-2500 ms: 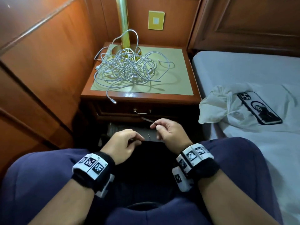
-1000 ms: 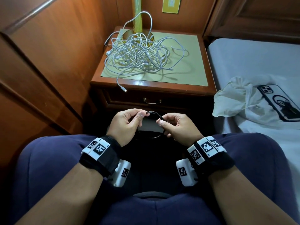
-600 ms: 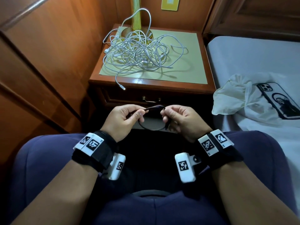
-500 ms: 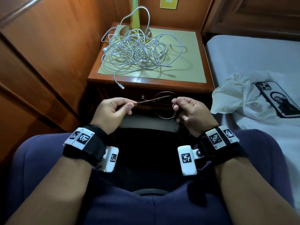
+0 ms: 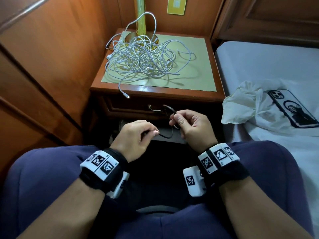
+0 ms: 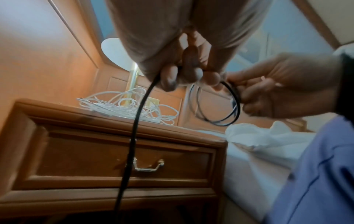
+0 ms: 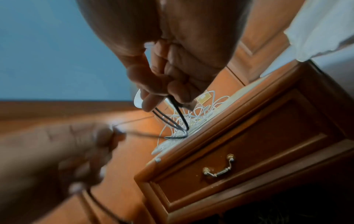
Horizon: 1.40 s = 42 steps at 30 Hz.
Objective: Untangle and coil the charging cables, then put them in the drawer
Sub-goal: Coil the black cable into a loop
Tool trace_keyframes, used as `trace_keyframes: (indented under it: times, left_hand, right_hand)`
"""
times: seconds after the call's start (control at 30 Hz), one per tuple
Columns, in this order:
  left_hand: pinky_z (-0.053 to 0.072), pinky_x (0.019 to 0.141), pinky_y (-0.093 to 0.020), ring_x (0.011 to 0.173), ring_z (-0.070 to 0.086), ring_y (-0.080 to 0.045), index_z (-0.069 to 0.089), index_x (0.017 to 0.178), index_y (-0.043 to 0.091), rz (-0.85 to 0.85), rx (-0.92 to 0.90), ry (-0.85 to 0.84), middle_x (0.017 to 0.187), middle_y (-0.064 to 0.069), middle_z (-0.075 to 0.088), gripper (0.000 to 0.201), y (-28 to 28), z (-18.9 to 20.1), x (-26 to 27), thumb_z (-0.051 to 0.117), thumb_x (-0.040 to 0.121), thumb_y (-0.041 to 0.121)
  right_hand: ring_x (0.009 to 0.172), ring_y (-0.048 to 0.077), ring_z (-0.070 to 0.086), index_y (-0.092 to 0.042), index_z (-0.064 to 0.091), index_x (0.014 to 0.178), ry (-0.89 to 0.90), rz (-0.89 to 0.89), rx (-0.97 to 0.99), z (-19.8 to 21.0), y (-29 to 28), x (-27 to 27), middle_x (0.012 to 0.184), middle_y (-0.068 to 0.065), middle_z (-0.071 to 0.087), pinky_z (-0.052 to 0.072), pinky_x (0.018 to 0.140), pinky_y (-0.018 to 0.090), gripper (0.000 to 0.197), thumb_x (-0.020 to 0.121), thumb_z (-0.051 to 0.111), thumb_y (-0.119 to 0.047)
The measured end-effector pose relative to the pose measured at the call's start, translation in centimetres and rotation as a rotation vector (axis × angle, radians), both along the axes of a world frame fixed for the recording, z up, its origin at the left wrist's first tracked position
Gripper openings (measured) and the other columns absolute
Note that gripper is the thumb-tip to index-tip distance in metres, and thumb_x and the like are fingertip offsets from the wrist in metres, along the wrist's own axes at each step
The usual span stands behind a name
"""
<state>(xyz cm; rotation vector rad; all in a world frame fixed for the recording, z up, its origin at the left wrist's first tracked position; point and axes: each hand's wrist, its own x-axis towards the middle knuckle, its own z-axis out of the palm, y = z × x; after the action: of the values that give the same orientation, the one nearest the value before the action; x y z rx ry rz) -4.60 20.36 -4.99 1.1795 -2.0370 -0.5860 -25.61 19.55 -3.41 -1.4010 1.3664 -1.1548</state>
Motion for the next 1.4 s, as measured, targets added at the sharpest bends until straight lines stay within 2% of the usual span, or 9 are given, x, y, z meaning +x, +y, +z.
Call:
trace_keyframes:
  times: [0.13,0.23,0.4,0.63,0.77,0.9,1.03,1.23,1.4]
  left_hand:
    - [0.048,0.081,-0.015,0.086,0.067,-0.004,0.075,0.089,0.012,0.044,0.002,0.119,0.087,0.011,0.071,0.006,0.1,0.6,-0.6,0.070,0.091,0.008]
    - [0.050,0.077,-0.019,0.079,0.067,-0.009,0.075,0.089,0.015,0.123,0.062,0.205,0.084,0.010,0.071,0.008,0.1,0.5,-0.1,0.069,0.092,0.010]
    - [0.053,0.079,-0.022,0.084,0.069,-0.010,0.075,0.088,0.018,0.217,0.044,0.238,0.085,0.010,0.073,0.005,0.0,0.5,-0.2,0.072,0.092,0.017]
    - [0.049,0.093,-0.018,0.105,0.066,-0.002,0.072,0.118,0.020,0.114,0.222,0.250,0.105,0.010,0.074,0.022,-0.2,0.1,-0.6,0.059,0.100,0.020]
    - [0.050,0.069,-0.023,0.068,0.061,-0.004,0.074,0.099,0.019,0.089,0.294,0.290,0.071,0.008,0.066,0.018,-0.4,0.0,-0.7,0.057,0.101,0.024]
    - [0.045,0.058,-0.019,0.055,0.056,-0.002,0.075,0.093,0.022,0.131,0.271,0.271,0.059,0.014,0.060,0.015,-0.9,0.8,-0.3,0.062,0.099,0.027]
    - [0.046,0.057,-0.019,0.052,0.059,-0.006,0.073,0.092,0.020,0.184,0.224,0.360,0.058,0.011,0.063,0.010,-1.3,3.0,-0.7,0.065,0.097,0.024]
    - [0.045,0.040,-0.022,0.037,0.059,-0.017,0.063,0.087,0.028,0.249,0.095,0.464,0.061,0.001,0.062,0.009,-2.0,9.5,-4.0,0.066,0.095,0.029]
    - [0.053,0.041,-0.037,0.052,0.058,-0.024,0.061,0.087,0.032,0.157,-0.083,0.454,0.073,-0.008,0.066,0.009,-4.2,15.0,-6.9,0.065,0.095,0.034]
  right_hand:
    - [0.054,0.000,0.059,-0.018,0.074,0.085,0.145,0.082,0.077,-0.2,0.5,0.5,0.080,-0.002,0.077,0.041,0.056,0.015,0.018,0.098,0.062,-0.021]
    - [0.058,-0.001,0.063,-0.004,0.071,0.089,0.050,0.168,0.194,0.2,1.0,1.1,0.080,0.008,0.077,0.045,0.058,0.012,0.019,0.100,0.059,-0.013]
    - [0.036,0.002,0.044,-0.005,0.063,0.085,-0.102,0.214,0.316,0.8,1.1,1.7,0.063,0.008,0.062,0.033,0.039,0.014,0.023,0.103,0.051,-0.011]
    - [0.040,0.006,0.036,-0.008,0.060,0.086,-0.180,0.240,0.371,0.7,0.8,1.4,0.055,-0.003,0.048,0.030,0.041,0.022,0.025,0.105,0.045,-0.016]
    - [0.041,0.007,0.036,-0.009,0.061,0.084,-0.169,0.235,0.378,0.5,0.6,1.2,0.055,-0.002,0.048,0.031,0.041,0.022,0.027,0.105,0.046,-0.019]
    - [0.048,0.008,0.046,-0.011,0.066,0.091,-0.063,0.338,0.336,1.1,0.2,1.0,0.063,-0.003,0.056,0.038,0.045,0.021,0.018,0.100,0.060,-0.025]
    - [0.050,0.002,0.049,-0.009,0.065,0.094,0.003,0.331,0.190,2.2,-0.2,1.3,0.060,-0.007,0.057,0.040,0.050,0.016,0.015,0.101,0.058,-0.020]
    - [0.044,0.012,0.045,-0.008,0.061,0.086,-0.151,0.189,0.010,7.6,0.4,0.5,0.058,0.004,0.058,0.040,0.046,0.021,0.023,0.103,0.053,-0.021]
    - [0.041,0.018,0.046,-0.005,0.062,0.092,-0.129,0.199,-0.017,14.2,-0.9,-2.5,0.057,0.005,0.058,0.041,0.045,0.028,0.028,0.103,0.051,-0.028]
